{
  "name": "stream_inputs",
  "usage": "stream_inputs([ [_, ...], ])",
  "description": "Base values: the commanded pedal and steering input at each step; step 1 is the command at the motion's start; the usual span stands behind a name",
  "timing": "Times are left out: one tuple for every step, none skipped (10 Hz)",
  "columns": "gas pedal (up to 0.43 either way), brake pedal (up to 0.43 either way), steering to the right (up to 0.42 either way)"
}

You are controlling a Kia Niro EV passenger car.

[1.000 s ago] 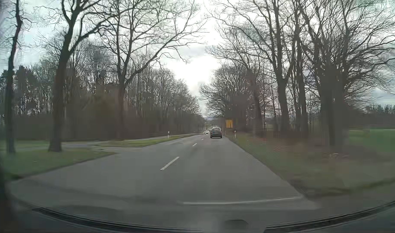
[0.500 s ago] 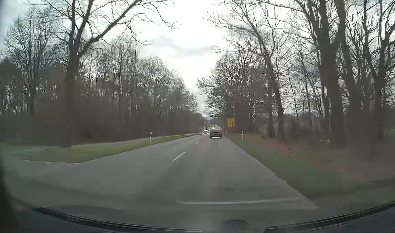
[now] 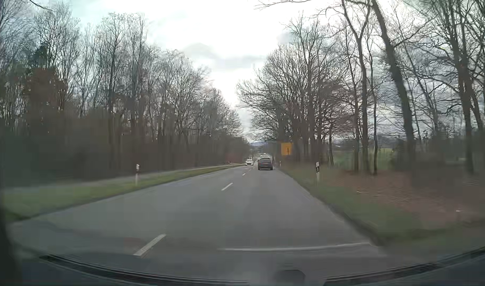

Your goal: Follow the waypoints while adhering to traffic rules and regulations

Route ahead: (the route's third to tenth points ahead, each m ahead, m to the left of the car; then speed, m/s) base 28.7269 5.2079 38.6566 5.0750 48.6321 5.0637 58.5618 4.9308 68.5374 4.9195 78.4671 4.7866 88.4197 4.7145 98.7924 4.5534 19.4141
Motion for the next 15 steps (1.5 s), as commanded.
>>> stream_inputs([
  [0.240,0.000,0.003],
  [0.240,0.000,0.003],
  [0.228,0.000,0.003],
  [0.228,0.000,0.003],
  [0.228,0.000,0.003],
  [0.220,0.000,0.003],
  [0.220,0.000,0.003],
  [0.209,0.000,0.002],
  [0.197,0.000,0.002],
  [0.177,0.000,0.002],
  [0.169,0.000,0.002],
  [0.157,0.000,0.002],
  [0.150,0.000,0.002],
  [0.150,0.000,0.002],
  [0.150,0.000,0.002],
])
